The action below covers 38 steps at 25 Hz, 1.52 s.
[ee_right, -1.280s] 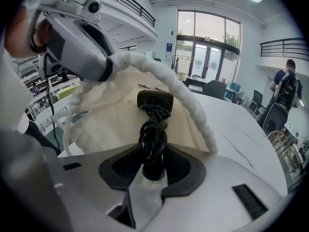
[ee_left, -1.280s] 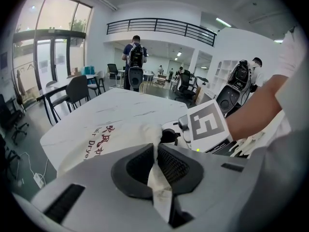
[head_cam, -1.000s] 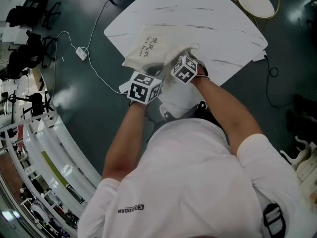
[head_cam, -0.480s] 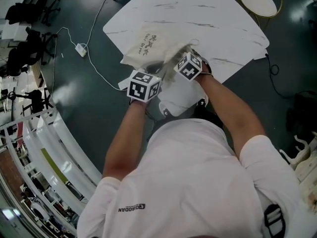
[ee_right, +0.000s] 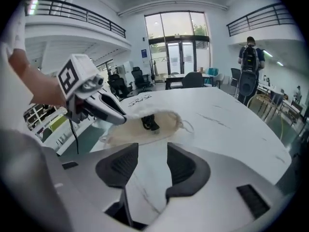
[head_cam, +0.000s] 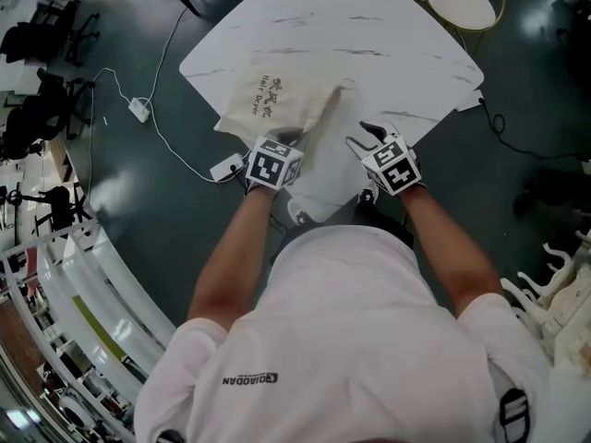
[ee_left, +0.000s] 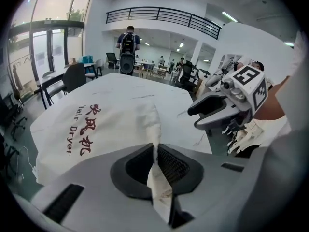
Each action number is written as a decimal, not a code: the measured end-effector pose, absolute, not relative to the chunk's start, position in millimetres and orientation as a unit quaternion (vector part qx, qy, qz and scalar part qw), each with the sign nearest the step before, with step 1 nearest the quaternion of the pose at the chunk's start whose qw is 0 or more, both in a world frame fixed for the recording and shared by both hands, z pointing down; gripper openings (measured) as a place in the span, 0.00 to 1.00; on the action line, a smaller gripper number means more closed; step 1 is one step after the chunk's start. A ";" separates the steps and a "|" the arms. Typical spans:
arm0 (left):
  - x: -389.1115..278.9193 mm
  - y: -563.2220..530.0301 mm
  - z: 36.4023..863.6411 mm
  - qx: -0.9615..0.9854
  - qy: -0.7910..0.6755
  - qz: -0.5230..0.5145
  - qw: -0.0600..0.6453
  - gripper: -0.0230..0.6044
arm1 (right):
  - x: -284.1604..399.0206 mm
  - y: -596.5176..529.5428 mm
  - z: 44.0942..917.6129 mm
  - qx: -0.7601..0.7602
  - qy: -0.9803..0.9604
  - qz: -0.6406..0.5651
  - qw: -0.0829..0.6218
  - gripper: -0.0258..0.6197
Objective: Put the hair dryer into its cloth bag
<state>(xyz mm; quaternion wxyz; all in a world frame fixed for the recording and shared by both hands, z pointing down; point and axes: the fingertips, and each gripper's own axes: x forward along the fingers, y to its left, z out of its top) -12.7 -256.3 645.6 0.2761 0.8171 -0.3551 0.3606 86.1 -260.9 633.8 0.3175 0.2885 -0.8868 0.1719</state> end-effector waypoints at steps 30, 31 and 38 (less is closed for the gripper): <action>-14.9 -257.3 717.4 0.808 -0.315 0.405 0.290 0.12 | 122.9 -217.6 589.9 0.374 -0.857 0.221 0.278 0.35; -14.1 -256.9 715.3 0.809 -0.312 0.402 0.294 0.14 | 121.8 -217.7 589.4 0.374 -0.857 0.221 0.278 0.35; -23.1 -249.3 675.2 0.830 -0.325 0.354 0.282 0.25 | 103.6 -216.3 583.2 0.369 -0.860 0.201 0.291 0.35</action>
